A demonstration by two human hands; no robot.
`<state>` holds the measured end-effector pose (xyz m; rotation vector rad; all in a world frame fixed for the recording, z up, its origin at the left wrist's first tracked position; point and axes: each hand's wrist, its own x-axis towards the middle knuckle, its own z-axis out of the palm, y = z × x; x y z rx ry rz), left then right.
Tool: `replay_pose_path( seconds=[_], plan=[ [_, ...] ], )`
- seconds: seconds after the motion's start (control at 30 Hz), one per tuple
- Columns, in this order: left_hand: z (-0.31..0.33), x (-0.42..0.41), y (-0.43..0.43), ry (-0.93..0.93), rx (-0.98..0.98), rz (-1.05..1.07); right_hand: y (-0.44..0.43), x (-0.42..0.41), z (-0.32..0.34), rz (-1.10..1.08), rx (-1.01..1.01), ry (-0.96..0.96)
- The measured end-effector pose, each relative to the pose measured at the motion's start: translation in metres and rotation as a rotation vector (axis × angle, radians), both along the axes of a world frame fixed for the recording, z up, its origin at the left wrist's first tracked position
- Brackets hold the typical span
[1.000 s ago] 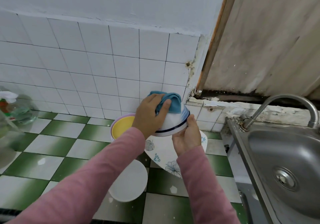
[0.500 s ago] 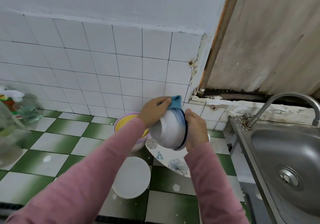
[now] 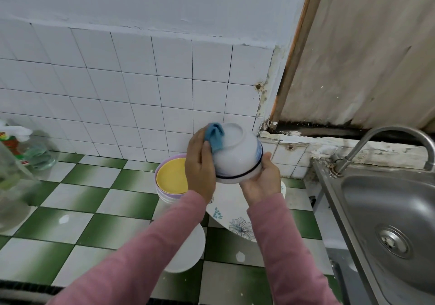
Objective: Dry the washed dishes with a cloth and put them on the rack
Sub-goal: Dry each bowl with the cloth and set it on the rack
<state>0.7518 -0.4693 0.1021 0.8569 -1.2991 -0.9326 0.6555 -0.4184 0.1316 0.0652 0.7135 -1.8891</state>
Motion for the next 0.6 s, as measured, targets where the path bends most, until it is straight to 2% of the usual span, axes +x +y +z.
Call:
replay_pose_path(
  seconds=[0.1,0.2,0.37,0.43,0.47,0.6],
  plan=[
    [-0.005,-0.001,-0.003,-0.241,-0.378,0.030,-0.004,0.003,-0.001,0.011,-0.058,-0.035],
    [-0.004,0.002,-0.011,-0.463,-0.662,0.044,-0.005,0.004,-0.001,0.010,-0.066,0.001],
    [0.007,0.001,-0.024,-0.741,-0.887,-0.011,-0.002,0.007,0.005,0.082,-0.013,0.254],
    [0.014,-0.003,-0.027,-0.745,-0.823,-0.050,0.000,0.007,0.005,0.111,-0.004,0.391],
    [0.019,-0.005,-0.027,-0.726,-0.720,-0.067,-0.001,0.006,0.004,0.122,0.006,0.480],
    [0.040,-0.004,-0.026,-0.589,-0.059,-0.185,0.000,-0.009,0.003,0.122,0.114,0.876]
  ],
)
